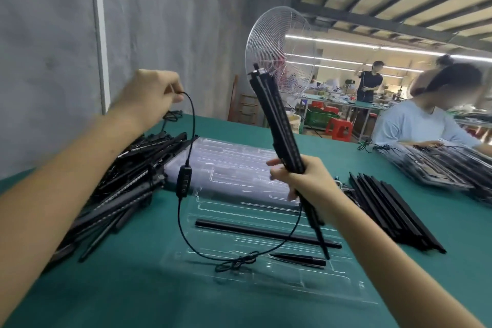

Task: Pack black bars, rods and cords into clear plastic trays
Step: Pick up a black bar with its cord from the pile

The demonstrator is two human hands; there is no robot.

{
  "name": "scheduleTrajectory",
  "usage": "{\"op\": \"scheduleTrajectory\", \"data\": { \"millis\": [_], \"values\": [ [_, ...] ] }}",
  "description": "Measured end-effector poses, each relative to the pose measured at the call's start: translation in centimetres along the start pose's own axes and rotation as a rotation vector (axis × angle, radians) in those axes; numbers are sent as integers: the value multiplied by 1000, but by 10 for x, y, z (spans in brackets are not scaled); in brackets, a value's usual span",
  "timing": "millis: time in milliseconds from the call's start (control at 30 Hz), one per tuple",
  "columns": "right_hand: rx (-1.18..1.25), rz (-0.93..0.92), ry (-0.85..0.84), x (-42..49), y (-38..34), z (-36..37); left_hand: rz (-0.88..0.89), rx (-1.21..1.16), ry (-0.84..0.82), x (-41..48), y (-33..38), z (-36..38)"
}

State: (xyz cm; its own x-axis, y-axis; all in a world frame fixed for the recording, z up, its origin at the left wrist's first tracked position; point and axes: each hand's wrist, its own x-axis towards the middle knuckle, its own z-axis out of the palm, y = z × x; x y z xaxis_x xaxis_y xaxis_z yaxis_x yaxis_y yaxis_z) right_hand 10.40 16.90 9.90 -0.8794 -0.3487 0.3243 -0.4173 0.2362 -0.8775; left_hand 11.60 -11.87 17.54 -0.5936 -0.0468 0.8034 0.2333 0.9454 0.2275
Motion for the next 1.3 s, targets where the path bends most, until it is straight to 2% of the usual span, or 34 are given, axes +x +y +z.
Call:
{"op": "scheduleTrajectory", "data": {
  "millis": [200,300,433,500,567,667,833,933,1033,1100,1200,1233,1300],
  "values": [
    [327,126,-62,32,-15,84,-42,-237,-272,-25,10,31],
    [375,146,-73,42,-21,114,-78,-289,-265,-33,2,39],
    [411,162,-67,48,-22,125,-227,-564,-292,-46,-15,37],
    [306,126,-36,52,-22,123,-270,-730,-309,-54,-18,38],
    [99,62,38,57,-20,123,-315,-868,-327,-64,-17,41],
    [-99,42,108,63,-16,123,-392,-986,-364,-78,-22,51],
    [103,128,32,60,-19,127,-295,-857,-401,-92,-27,61],
    [5,179,-5,62,-22,130,-201,-659,-386,-95,-24,65],
    [-59,259,-79,64,-26,125,-236,-770,-432,-103,-26,71],
    [-81,262,-102,64,-22,123,-221,-718,-383,-109,-31,74],
    [69,284,-20,66,-8,118,-99,-377,-227,-116,-39,85],
    [158,323,25,67,-4,117,-109,-305,-209,-118,-39,88],
    [303,413,96,67,6,115,-213,-292,-292,-118,-40,90]
  ]
}}
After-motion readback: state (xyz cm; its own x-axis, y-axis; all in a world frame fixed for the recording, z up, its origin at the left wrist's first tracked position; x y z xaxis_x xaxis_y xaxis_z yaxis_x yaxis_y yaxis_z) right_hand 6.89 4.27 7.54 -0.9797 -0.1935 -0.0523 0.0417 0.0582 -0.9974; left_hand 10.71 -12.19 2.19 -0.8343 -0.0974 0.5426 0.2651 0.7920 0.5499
